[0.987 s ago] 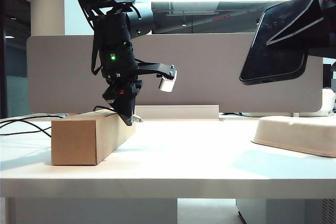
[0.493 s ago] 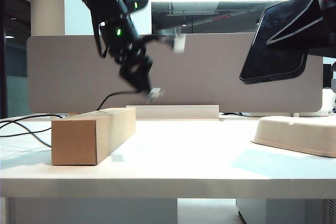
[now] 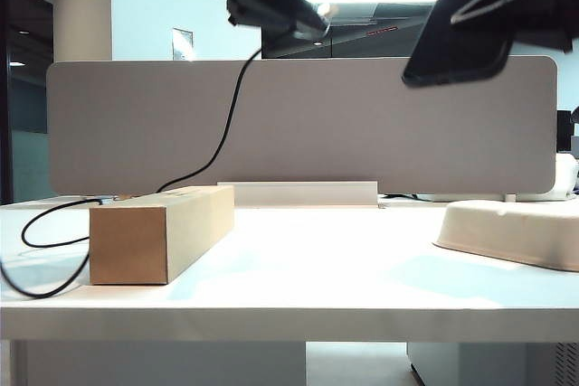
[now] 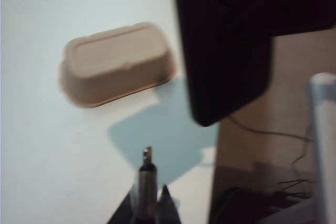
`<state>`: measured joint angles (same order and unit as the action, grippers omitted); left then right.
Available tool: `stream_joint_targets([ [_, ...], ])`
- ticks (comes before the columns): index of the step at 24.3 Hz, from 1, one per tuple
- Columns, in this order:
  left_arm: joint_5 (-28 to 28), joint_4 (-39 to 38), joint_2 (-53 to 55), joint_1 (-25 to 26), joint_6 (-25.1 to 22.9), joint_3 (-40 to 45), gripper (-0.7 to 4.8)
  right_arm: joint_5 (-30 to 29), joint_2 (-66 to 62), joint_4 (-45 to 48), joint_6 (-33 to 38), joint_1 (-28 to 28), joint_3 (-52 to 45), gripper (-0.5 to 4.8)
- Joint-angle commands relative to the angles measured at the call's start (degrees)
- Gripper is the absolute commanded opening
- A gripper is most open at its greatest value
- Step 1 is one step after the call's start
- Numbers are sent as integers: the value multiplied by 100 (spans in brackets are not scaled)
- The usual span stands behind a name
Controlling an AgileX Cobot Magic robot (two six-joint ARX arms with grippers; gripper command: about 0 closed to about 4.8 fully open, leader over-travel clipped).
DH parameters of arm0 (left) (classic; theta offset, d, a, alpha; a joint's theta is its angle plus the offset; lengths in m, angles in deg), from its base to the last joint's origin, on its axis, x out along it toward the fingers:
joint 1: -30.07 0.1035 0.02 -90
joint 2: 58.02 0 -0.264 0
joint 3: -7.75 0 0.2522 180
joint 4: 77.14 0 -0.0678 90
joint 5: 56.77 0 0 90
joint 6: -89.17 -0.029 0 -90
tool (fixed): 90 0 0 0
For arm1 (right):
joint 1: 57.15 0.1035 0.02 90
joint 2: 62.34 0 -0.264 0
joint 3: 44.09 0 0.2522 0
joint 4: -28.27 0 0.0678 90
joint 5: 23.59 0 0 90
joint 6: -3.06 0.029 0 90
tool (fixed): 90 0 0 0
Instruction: Pick up the charging cable and the phone, plug the charging cable into the charging port on the phone, and finally place them back on the table.
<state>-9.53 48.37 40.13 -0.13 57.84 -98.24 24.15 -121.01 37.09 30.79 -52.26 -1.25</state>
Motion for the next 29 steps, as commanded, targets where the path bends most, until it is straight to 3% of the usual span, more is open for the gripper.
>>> stream_joint_targets([
  [1,-651,-315,-111,-9,46,-15,-6,-142,55,260,125,0,310,-4],
  [7,-1252,-579,-129,-7,24,-17,-6,-136,249,256,125,0,584,-4],
  [11,-1847,-579,-129,-7,28,-17,-6,-133,435,468,557,0,686,-4],
  [18,-2087,-492,-127,-7,44,-17,-5,-136,459,1266,1189,2,688,-4],
  [26,-2590,435,-127,-20,960,-17,-6,-133,457,2144,1928,4,688,-4],
  [29,-2625,573,-122,-20,1078,-17,-6,-131,457,2271,2037,4,688,-4],
])
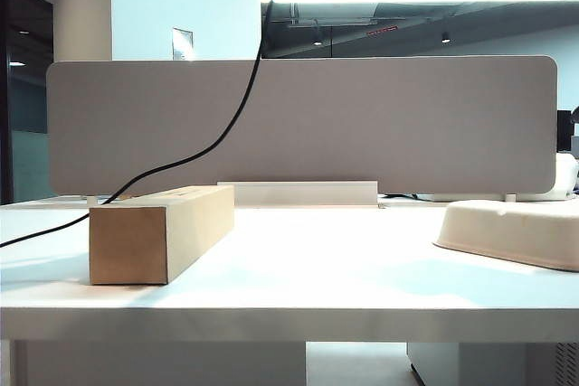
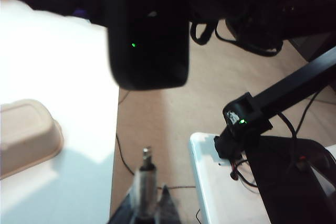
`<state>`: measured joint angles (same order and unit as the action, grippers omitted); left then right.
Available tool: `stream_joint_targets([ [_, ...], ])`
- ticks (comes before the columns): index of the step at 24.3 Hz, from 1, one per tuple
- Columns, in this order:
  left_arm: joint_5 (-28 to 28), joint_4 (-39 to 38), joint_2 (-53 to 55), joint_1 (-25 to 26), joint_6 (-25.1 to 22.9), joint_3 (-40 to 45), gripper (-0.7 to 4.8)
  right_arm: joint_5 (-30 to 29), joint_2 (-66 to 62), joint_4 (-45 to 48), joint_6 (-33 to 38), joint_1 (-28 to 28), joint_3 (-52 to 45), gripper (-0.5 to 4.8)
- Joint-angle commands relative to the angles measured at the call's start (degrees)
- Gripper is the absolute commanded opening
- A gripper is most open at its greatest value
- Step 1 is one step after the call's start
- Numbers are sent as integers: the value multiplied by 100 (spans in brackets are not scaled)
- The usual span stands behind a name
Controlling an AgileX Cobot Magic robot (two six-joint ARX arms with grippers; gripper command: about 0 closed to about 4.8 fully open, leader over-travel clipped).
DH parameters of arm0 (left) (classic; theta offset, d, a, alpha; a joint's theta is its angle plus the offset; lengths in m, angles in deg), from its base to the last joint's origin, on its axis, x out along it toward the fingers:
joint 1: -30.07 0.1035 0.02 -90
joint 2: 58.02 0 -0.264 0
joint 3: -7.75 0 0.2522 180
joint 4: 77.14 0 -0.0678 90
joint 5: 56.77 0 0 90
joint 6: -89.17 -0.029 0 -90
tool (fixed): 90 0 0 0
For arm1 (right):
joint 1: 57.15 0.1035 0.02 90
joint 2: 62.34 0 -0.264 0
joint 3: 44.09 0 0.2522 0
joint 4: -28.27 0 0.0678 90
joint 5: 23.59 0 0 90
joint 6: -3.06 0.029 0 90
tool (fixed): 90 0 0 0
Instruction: Pick up the charging cable and the phone, plug the charging cable into the charging port on the phone, and finally place them back on the table.
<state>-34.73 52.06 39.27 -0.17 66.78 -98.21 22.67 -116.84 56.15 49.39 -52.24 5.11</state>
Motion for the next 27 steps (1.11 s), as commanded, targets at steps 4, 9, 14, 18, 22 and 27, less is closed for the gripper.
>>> stream_joint_targets([
  [4,-396,302,-37,-24,186,-17,-6,44,35,546,487,4,52,-4],
  [9,-431,356,-37,-293,184,-17,-6,232,35,1108,935,7,52,-4],
  [14,-426,807,-37,-586,365,-17,-6,92,35,1143,1169,7,52,-5],
  [18,-402,898,-37,-577,525,-17,-6,-168,35,1132,1373,7,52,-5],
  [22,-404,1014,-37,-577,658,-15,-6,-179,35,1130,1370,44,52,-4],
  [27,-402,1012,-17,-584,669,-15,-6,-151,35,1126,1366,105,52,-4],
])
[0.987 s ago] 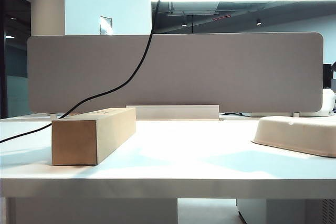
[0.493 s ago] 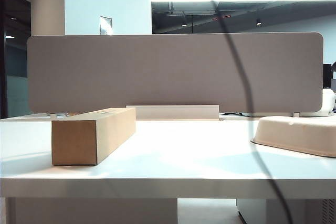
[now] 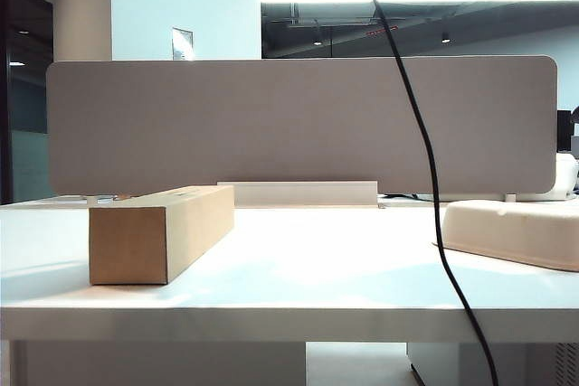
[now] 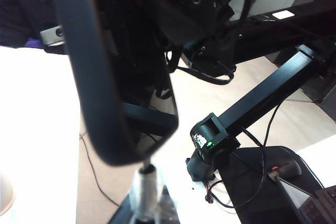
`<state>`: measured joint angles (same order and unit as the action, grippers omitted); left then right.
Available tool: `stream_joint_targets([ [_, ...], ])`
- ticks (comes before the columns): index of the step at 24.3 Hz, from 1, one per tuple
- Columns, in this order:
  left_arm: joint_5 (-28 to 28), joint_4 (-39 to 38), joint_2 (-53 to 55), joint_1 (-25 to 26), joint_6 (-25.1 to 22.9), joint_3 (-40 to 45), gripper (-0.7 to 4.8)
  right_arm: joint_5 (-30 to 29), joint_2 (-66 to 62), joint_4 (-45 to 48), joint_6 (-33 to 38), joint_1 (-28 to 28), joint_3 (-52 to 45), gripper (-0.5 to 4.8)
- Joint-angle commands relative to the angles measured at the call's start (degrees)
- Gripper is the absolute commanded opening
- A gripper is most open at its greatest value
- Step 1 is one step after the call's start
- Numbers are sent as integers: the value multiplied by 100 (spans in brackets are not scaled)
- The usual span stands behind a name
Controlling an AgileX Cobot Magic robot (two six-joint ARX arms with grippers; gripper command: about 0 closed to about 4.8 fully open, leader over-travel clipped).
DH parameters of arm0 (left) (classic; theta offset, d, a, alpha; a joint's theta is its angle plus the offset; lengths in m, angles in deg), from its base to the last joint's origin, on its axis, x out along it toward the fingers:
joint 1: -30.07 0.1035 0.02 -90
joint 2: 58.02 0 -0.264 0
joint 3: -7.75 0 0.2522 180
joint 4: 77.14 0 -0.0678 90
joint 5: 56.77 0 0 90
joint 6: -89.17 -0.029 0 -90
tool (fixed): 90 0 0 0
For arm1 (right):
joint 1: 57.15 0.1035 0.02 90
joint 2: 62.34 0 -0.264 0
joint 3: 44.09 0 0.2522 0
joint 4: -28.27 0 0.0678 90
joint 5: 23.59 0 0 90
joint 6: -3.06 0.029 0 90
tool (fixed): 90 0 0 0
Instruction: Pick up the charging cable and the phone, plug the charging cable into the charging port on the phone, and finally place them back on the table.
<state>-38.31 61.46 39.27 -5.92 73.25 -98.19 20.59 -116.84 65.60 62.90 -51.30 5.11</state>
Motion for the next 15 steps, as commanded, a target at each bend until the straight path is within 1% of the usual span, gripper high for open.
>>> stream_joint_targets([
  [1,-46,74,-7,-9,33,-17,-6,92,35,181,13,63,52,-4],
  [5,-48,74,2,-20,39,-17,-6,122,22,149,-35,90,52,-4],
  [7,-48,90,0,-24,162,-17,-6,138,-11,144,-107,92,52,-4],
  [10,-50,37,2,-24,166,-17,-6,289,-50,146,-160,94,52,-4],
  [15,-39,37,2,-24,179,-17,-6,240,-118,146,-160,96,50,-4],
])
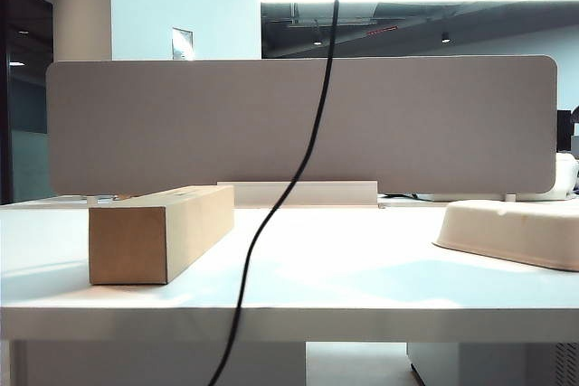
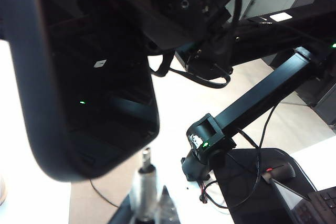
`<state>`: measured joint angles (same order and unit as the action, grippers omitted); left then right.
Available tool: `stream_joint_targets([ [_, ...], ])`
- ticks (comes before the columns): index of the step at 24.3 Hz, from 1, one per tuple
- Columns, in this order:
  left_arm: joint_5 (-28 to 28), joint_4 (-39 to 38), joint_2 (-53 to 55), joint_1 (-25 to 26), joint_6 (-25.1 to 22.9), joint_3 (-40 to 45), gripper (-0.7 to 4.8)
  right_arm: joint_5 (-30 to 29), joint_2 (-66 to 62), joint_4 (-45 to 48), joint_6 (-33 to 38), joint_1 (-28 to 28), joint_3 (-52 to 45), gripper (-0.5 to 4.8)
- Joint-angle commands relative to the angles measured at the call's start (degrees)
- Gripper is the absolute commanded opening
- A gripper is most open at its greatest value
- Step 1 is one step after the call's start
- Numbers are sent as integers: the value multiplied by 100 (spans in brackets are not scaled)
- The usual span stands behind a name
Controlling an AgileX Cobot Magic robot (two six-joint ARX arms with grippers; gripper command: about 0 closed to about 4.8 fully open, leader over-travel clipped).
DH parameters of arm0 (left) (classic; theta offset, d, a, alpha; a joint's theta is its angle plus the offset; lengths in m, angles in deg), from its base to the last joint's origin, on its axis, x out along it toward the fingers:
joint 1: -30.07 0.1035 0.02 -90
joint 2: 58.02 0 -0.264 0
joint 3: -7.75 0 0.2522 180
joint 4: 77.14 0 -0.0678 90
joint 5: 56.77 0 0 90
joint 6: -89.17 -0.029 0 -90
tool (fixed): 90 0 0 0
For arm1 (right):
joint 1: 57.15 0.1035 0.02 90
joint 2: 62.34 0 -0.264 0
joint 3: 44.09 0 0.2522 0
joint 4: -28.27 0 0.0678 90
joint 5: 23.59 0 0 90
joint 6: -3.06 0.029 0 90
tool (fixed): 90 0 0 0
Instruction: Pick up the charging cable and the phone, plug the charging cable into the charging port on the phone, and finally place them back on the table.
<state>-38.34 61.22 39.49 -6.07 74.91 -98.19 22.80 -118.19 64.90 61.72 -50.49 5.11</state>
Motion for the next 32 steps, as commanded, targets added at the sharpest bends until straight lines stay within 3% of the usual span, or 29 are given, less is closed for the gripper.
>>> stream_joint_targets([
  [1,46,74,-20,-4,13,-17,-6,2,17,219,-42,22,50,-4],
  [32,81,94,59,17,151,-24,-5,-157,-52,-85,-216,31,50,-4],
])
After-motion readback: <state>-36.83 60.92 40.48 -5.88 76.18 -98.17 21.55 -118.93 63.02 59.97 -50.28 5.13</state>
